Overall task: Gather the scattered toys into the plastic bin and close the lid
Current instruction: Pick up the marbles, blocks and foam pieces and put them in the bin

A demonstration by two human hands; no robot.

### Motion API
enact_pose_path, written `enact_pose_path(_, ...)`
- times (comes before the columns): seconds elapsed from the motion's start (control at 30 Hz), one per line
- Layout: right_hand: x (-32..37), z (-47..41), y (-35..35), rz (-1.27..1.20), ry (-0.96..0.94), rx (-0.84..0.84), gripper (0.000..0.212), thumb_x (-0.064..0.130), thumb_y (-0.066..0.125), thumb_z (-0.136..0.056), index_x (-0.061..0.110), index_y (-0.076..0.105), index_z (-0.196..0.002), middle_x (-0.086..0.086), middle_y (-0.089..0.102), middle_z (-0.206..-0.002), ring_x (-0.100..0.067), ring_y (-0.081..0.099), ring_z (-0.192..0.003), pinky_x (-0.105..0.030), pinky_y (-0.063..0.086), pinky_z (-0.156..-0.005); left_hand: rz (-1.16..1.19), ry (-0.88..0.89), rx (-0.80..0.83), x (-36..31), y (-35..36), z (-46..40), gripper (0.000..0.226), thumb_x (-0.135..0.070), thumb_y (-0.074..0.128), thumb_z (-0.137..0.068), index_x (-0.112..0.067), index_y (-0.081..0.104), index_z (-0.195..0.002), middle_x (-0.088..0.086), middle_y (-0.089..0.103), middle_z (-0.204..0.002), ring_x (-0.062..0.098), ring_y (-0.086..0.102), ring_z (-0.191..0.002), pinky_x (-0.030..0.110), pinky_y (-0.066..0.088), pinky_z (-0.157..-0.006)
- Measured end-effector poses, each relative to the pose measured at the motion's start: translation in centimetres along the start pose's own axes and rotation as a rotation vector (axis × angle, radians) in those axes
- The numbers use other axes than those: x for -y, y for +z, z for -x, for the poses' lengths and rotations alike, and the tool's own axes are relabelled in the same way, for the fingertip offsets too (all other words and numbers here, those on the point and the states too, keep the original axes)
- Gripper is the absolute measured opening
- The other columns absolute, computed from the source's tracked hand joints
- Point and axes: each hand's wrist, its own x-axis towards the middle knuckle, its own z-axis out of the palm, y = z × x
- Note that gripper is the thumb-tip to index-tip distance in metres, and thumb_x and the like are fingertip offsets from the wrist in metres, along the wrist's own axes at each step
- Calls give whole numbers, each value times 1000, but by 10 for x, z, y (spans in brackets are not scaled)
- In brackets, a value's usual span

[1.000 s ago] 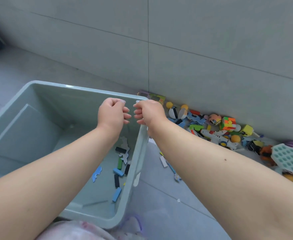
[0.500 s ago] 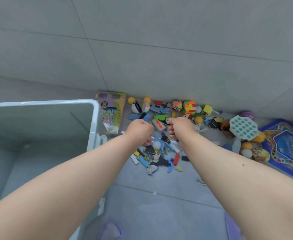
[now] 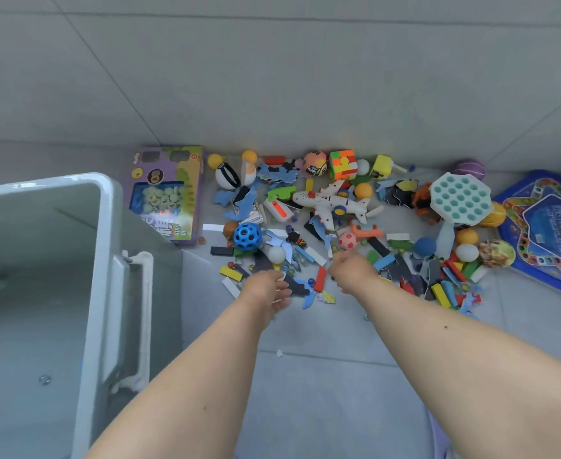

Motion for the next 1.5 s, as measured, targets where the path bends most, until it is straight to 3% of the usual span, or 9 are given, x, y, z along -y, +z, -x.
enact_pose_path(0.07, -6, -4, 6, 161, -49, 23, 3, 13, 49, -89, 14, 46, -88, -6, 52, -83, -24, 50, -79, -27, 39, -56, 53, -13, 14, 9, 4, -7, 28, -17, 49, -98, -2, 56, -120, 11, 58, -95, 24, 60, -92, 31, 53, -63)
enact_pose_path(0.23, -26, -14, 25, 279, -119, 11, 54, 14, 61, -85, 10, 37, -134, -11, 52, -114, -29, 55, -96, -30, 45, -70, 55, -40, 28, 17, 14, -20, 26, -18, 48, -98, -5, 57, -119, 10, 58, -94, 23, 59, -85, 30, 51, -61)
enact_pose_path(0.47, -36, -29, 25, 532, -111, -339, 60, 28, 62, -86, 15, 32, -136, -12, 40, -127, -29, 43, -116, -34, 44, -83, 53, -87, 57, 28, 25, -37, 25, -19, 49, -97, -2, 59, -114, 13, 62, -96, 21, 61, -78, 32, 52, -63)
enact_pose_path(0.73, -48, -56, 18, 565, -292, -212, 46, -2, 51, -85, 10, 45, -128, -14, 46, -125, -31, 41, -115, -34, 40, -87, 108, -91, 95, 29, 37, -43, 26, -16, 46, -99, -2, 57, -117, 12, 62, -87, 22, 62, -76, 34, 53, -72)
enact_pose_path(0.97, -50, -57, 15, 448, -370, -203, 17, 10, 56, -86, 4, 56, -101, -13, 56, -105, -30, 53, -96, -30, 39, -71, 152, -70, 87, 26, 40, -45, 23, -14, 45, -98, -1, 57, -113, 12, 62, -86, 23, 62, -75, 34, 54, -72)
enact_pose_path(1.23, -42, -23, 24, 163, -597, -139, 20, 29, 65, -85, 12, 65, -97, -1, 55, -93, -16, 51, -89, -27, 43, -76, 415, -135, 176, 12, 55, -34, 27, -28, 43, -101, -6, 56, -93, 17, 64, -91, 28, 65, -83, 40, 56, -74)
enact_pose_path(1.33, -38, -28, 17, 191, -642, -357, 27, 34, 57, -85, 11, 65, -97, -6, 58, -98, -23, 53, -96, -31, 41, -78, 396, -141, 156, 7, 59, -34, 22, -18, 44, -99, -6, 54, -84, 14, 58, -81, 24, 60, -74, 39, 56, -72)
enact_pose_path(1.4, -32, -38, 2, 267, -556, -561, 37, 36, 57, -79, 14, 61, -109, -8, 56, -108, -29, 51, -105, -38, 40, -86, 342, -129, 105, 5, 59, -35, 22, -14, 42, -100, -7, 52, -82, 7, 46, -67, 18, 50, -60, 33, 56, -62)
enact_pose_path(1.5, -25, -61, -21, 528, -313, -445, 67, 48, 62, -76, 29, 39, -136, -9, 35, -137, -30, 31, -128, -46, 30, -102, 271, -118, 50, 3, 55, -39, 22, -12, 39, -100, -9, 53, -83, 3, 39, -59, 14, 39, -50, 26, 52, -47)
